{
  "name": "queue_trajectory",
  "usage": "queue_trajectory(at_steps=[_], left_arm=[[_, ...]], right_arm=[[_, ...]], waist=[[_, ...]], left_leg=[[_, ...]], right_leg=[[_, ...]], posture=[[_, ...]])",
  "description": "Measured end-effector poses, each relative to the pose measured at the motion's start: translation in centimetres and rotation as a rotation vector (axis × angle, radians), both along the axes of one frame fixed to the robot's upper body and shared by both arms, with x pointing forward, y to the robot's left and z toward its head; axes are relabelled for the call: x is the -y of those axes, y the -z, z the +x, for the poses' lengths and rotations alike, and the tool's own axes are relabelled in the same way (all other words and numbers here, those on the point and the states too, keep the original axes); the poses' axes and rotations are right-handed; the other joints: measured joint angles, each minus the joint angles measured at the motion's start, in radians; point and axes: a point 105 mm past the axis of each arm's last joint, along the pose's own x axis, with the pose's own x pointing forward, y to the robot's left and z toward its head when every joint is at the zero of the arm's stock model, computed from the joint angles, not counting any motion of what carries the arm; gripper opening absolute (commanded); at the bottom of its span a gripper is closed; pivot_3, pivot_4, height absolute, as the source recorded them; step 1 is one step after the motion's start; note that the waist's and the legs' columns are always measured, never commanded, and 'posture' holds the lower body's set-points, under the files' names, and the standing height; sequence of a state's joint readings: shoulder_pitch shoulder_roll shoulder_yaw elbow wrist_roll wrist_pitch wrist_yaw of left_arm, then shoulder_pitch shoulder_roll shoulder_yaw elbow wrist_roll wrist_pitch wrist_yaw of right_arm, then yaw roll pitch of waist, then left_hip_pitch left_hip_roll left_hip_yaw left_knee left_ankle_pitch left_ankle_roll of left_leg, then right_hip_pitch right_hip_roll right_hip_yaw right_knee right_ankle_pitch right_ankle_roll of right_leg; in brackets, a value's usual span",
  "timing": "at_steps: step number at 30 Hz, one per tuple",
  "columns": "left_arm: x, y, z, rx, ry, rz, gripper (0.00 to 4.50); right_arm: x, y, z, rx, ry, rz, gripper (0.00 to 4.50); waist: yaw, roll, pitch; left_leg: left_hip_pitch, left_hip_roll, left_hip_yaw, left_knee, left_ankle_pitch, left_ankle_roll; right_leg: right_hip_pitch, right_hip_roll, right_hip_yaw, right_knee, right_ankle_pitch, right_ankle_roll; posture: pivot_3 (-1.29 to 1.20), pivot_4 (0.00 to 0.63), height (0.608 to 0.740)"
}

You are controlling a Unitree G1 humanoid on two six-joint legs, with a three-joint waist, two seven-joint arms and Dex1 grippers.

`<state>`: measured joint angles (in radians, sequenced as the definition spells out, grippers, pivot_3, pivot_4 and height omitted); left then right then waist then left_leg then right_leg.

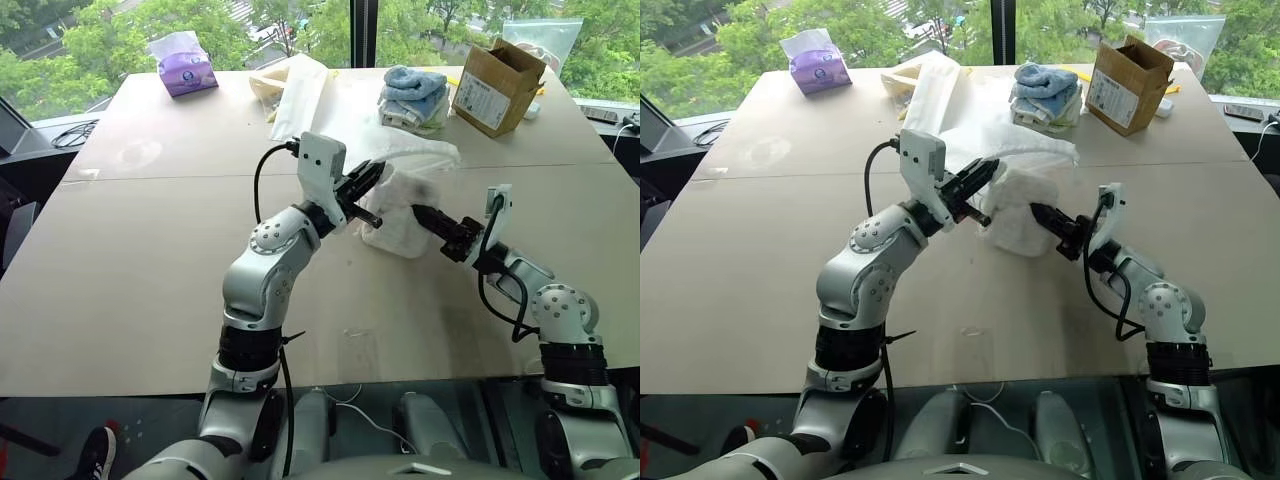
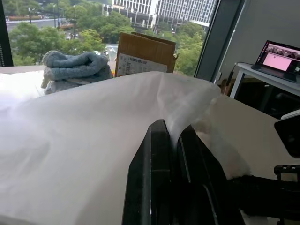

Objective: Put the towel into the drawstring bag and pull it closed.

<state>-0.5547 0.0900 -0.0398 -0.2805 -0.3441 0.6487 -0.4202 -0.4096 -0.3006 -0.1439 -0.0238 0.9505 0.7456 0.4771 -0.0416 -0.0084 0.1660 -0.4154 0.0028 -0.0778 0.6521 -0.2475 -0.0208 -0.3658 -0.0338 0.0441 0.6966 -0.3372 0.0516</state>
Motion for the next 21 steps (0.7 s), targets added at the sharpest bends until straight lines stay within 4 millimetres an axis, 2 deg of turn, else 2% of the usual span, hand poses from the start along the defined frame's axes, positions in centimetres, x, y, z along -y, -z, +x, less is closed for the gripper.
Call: queue_trajectory(at_steps=[3,5,7,9,15,18,21], left_arm=[[0.8,0.7,-0.9,-0.02,0.06,0.015,0.0],[1.3,1.3,-2.0,-0.029,0.122,0.051,0.0],[1.5,2.0,-2.6,-0.029,0.162,0.1,0.0],[1.2,2.5,-2.6,-0.013,0.147,0.141,0.0],[0.1,2.3,-1.2,0.047,0.062,0.187,0.0],[-0.3,2.3,-0.9,0.072,0.041,0.212,0.0],[-0.4,2.4,-0.8,0.092,0.048,0.228,0.0]], right_arm=[[-0.9,-1.7,0.6,0.046,-0.003,0.013,0.05],[-1.5,-3.7,1.1,0.093,-0.006,0.048,0.05],[-1.5,-4.6,1.2,0.113,-0.008,0.063,0.05],[-1.5,-4.7,0.5,0.108,-0.051,0.072,0.05],[0.0,-4.4,-0.8,0.075,-0.083,0.116,0.05],[0.2,-5.2,-1.9,0.085,-0.129,0.176,0.05],[0.0,-6.3,-2.1,0.095,-0.137,0.276,0.05]], waist=[[-0.001,0.0,0.0],[0.0,0.0,0.0],[0.003,0.0,0.0],[0.008,0.0,0.0],[0.007,0.0,0.0],[0.0,0.0,0.0],[-0.001,0.0,0.0]], left_leg=[[0.0,0.0,0.0,0.0,0.0,0.0],[0.0,0.0,-0.001,0.0,0.0,0.0],[0.0,0.0,-0.001,0.0,0.0,0.0],[-0.001,0.0,-0.002,0.0,0.0,0.0],[0.0,0.0,-0.002,0.001,0.0,0.0],[0.0,0.0,-0.001,0.0,0.0,0.0],[0.0,0.0,-0.001,0.0,0.0,0.0]], right_leg=[[0.0,0.0,0.0,0.0,0.0,0.0],[0.0,0.0,0.0,0.001,0.0,0.0],[0.0,0.0,-0.001,0.0,0.0,0.0],[0.0,-0.001,-0.001,0.0,0.0,0.0],[0.0,0.0,-0.001,0.0,0.0,0.0],[0.0,0.0,0.0,0.0,0.0,0.0],[0.0,0.0,0.0,0.001,0.0,0.0]], posture=[[0.0,0.15,0.74],[0.0,0.15,0.74],[0.0,0.15,0.74],[0.0,0.15,0.74],[0.0,0.15,0.74],[0.0,0.15,0.74],[0.0,0.15,0.74]])
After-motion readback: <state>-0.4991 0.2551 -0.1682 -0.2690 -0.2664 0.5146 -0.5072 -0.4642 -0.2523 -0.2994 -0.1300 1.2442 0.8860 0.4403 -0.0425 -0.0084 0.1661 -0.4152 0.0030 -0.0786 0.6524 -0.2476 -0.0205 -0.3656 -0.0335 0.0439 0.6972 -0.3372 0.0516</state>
